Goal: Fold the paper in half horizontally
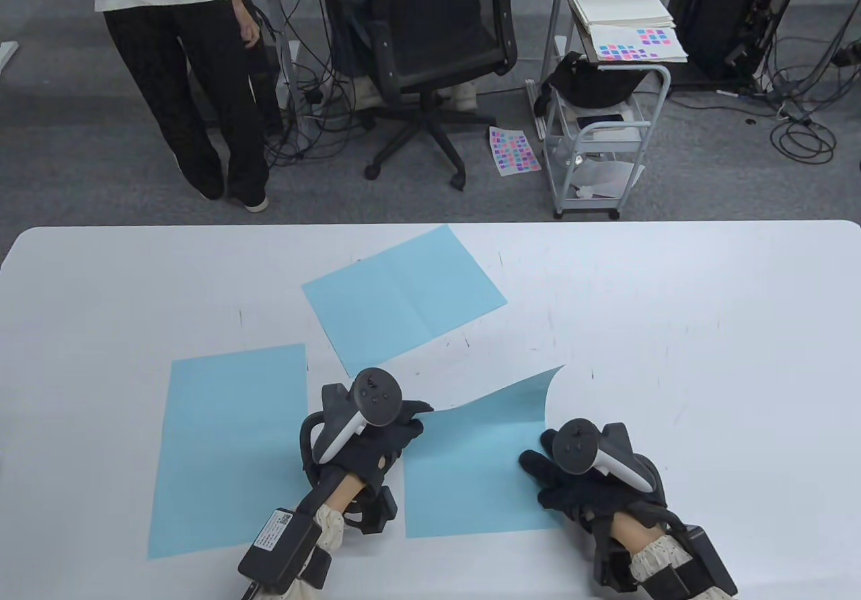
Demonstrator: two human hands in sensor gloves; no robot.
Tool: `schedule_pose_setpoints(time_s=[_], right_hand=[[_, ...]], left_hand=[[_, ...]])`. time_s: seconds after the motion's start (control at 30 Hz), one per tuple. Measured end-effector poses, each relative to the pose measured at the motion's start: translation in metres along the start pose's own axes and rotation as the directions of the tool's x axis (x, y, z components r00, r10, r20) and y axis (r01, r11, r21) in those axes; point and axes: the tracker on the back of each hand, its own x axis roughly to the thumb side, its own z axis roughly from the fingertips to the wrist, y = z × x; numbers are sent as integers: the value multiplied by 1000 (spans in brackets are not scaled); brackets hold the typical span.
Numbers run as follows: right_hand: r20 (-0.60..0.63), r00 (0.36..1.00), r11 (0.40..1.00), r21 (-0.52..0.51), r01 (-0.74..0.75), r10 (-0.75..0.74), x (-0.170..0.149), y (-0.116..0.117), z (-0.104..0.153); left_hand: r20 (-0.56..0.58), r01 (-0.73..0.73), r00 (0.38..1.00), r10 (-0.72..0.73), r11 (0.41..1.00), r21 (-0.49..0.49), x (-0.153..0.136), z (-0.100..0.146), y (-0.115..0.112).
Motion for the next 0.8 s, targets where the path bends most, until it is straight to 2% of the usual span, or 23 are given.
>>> schedule_pose_setpoints(time_s=[0.27, 0.43, 0.8], right_hand=[[8, 1000, 1000, -8, 23, -23, -2, 0, -1], [4, 1000, 1000, -7, 18, -18, -1, 0, -1], [-2, 1000, 1000, -11, 15, -15, -1, -1, -1]], left_hand=[[64, 221, 973, -220, 975, -9, 1, 10, -20], [106, 406, 909, -403, 914, -11, 7, 12, -29], [175, 489, 865, -471, 869, -77, 5, 10, -47]])
